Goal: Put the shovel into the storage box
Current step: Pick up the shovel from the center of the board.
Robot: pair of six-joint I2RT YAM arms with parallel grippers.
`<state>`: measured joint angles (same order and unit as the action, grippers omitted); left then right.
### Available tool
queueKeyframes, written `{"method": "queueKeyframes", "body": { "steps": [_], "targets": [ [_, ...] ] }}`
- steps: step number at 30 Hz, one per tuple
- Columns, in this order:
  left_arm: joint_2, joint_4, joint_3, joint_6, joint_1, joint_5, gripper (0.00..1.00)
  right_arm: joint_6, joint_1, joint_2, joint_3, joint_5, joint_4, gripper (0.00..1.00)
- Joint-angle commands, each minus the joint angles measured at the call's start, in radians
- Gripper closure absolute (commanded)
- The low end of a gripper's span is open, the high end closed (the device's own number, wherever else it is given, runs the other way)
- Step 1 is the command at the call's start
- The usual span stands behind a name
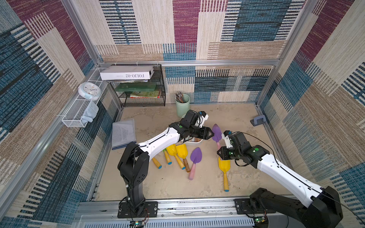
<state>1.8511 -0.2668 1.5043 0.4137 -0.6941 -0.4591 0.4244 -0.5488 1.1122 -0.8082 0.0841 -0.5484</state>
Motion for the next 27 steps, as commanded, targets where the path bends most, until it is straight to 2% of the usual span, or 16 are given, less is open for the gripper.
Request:
{"method": "queueKeyframes", "body": {
  "steps": [1,4,9,14,20,23,24,26,27],
  "targets": [
    [0.026,0.034,0.020,-0.012,-0.002,0.026,0.36,-0.039,-0.002,0.014,-0.021,0.022,0.033,1.00],
    [0.052,0.032,0.038,-0.009,-0.004,0.027,0.40,-0.039,-0.001,0.019,-0.029,0.034,0.043,1.00],
    [0.058,0.056,0.039,0.010,-0.007,0.029,0.67,-0.038,0.000,0.029,-0.038,0.042,0.047,1.00],
    [0.049,0.068,0.034,0.016,-0.007,0.043,0.79,-0.042,-0.001,0.029,-0.034,0.049,0.051,1.00],
    [0.051,0.074,0.030,0.025,-0.008,0.039,0.99,-0.036,0.000,0.026,-0.029,0.055,0.065,1.00],
    [0.053,0.072,0.030,0.027,-0.008,0.041,1.00,-0.032,-0.001,0.026,-0.029,0.052,0.070,1.00],
    [0.053,0.071,0.030,0.025,-0.008,0.042,1.00,-0.030,-0.001,0.026,-0.030,0.049,0.070,0.95],
    [0.053,0.061,0.035,0.020,-0.008,0.052,1.00,-0.027,-0.002,0.023,-0.033,0.048,0.070,0.75],
    [0.053,0.051,0.038,0.015,-0.008,0.062,1.00,-0.026,-0.001,0.022,-0.034,0.045,0.071,0.69]
  ]
}}
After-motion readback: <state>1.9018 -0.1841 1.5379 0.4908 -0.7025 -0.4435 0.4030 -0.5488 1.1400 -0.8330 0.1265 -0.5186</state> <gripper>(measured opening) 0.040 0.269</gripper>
